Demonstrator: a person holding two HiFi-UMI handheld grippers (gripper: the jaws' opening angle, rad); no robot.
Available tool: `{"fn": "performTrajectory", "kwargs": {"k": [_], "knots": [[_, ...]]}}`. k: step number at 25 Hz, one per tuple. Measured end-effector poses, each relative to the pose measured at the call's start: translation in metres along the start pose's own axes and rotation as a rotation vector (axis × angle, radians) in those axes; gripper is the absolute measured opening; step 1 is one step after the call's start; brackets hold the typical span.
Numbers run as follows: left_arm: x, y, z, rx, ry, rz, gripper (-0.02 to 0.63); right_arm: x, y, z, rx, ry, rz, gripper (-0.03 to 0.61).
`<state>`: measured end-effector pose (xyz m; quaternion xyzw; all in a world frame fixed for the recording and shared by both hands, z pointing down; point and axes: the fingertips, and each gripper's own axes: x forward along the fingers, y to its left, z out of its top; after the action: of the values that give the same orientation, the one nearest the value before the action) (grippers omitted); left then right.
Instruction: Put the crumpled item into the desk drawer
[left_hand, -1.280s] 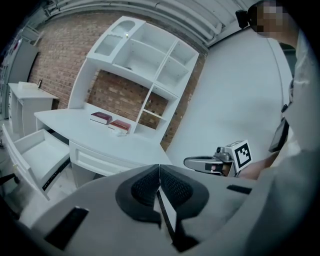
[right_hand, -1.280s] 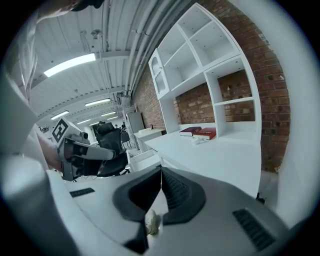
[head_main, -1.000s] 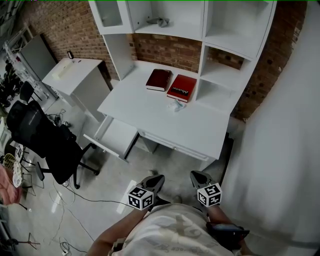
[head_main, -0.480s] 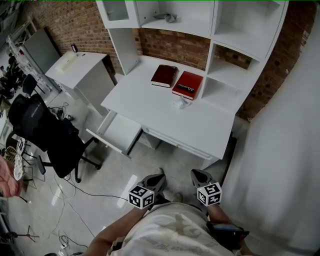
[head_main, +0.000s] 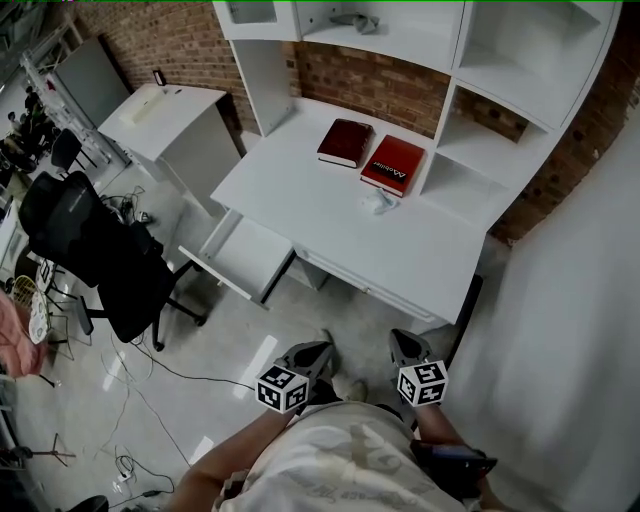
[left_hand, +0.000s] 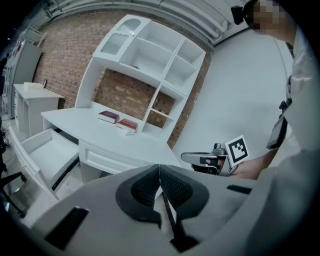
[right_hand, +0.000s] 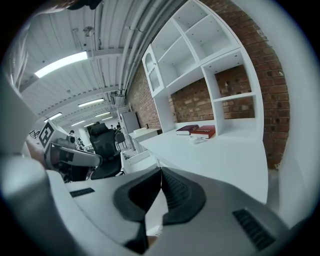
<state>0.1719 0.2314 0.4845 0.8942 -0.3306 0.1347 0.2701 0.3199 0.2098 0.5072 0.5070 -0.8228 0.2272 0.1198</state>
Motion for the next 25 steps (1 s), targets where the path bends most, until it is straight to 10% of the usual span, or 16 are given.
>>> {"fn": "performTrajectory", "kwargs": {"k": [25], "knots": [[0.043,0.087,0.058,-0.007,0.007,-0.025,0.021,0.089,-0.018,0.046,0.042,0.015,-0.013,0.025]]}}
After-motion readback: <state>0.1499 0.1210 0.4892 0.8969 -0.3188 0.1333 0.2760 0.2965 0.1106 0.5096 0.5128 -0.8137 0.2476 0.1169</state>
